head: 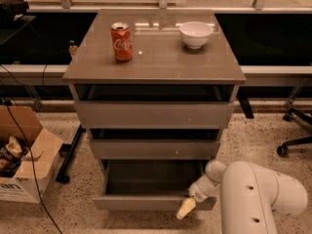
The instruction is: Open bottom drawer
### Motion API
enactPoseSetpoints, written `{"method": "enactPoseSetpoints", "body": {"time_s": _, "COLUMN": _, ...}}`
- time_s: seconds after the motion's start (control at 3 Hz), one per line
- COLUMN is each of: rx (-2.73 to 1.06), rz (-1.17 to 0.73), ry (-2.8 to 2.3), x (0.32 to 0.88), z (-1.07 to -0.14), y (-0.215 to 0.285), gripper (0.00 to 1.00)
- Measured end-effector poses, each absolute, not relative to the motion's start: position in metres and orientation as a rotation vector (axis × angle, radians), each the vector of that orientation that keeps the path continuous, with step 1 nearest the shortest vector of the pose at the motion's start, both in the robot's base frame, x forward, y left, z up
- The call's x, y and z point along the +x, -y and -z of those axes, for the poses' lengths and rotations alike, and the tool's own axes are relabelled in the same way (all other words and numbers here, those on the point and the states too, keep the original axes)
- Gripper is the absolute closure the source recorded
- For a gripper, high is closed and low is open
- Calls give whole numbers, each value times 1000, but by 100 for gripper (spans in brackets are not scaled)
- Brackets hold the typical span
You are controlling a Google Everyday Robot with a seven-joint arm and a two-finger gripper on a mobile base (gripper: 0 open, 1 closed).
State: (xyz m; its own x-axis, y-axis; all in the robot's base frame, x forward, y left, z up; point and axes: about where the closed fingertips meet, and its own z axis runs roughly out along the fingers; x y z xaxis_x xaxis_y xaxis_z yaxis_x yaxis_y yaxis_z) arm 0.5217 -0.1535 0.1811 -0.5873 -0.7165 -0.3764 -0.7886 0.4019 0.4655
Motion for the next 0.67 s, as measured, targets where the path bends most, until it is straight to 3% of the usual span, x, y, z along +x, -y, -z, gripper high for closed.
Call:
{"method": "enactPoseSetpoints", "body": {"time_s": 0.33, "rx": -1361, "rz": -1029, "ry": -2540, "x": 500, "z": -175, "y": 155, "gripper": 3}}
{"method": "enactPoseSetpoints", "body": {"time_s": 0.67, "rx": -1361, "rz": -1029, "ry": -2540, "x": 500, "z": -175, "y": 155, "gripper": 26}}
